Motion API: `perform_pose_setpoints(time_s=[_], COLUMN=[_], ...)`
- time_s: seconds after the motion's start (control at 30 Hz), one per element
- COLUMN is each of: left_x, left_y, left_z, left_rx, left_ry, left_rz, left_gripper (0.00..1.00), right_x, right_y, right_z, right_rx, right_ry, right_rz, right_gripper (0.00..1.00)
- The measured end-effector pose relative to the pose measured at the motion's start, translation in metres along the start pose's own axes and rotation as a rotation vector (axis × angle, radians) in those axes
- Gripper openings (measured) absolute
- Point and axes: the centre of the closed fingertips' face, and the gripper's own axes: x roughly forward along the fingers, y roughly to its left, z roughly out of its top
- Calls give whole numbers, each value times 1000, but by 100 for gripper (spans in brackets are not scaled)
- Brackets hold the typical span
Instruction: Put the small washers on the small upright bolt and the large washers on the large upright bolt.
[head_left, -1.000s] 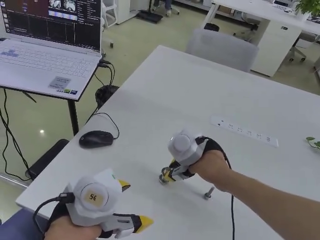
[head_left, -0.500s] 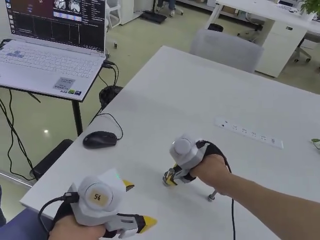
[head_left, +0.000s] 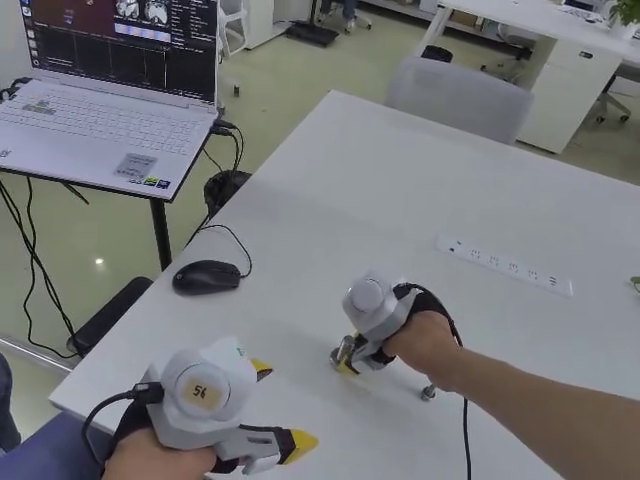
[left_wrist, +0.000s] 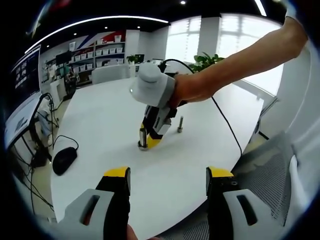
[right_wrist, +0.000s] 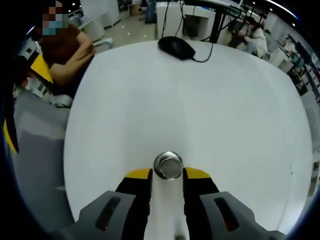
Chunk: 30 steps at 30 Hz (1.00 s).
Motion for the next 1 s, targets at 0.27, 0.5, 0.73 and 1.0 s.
perform_pose_setpoints(time_s=[0.27, 0.5, 0.73, 1.0], left_x=[1, 5, 9, 16], left_y=[-2, -5, -10, -16], left_z=[2, 3, 1, 5], left_rx=[13, 16, 15, 45], left_ry=[5, 7, 12, 20], left_rz=[-7, -21, -42, -74], left_gripper=[60, 60, 60, 60], right_x=[-12, -33, -51, -55], right_y=[2, 10, 41, 80], right_z=[-13, -17, -30, -73], right_rx=[48, 83, 188, 293], right_ry=[-27, -87, -206, -233], right_rz=[-16, -49, -72, -70], right_gripper=[29, 30, 35, 36])
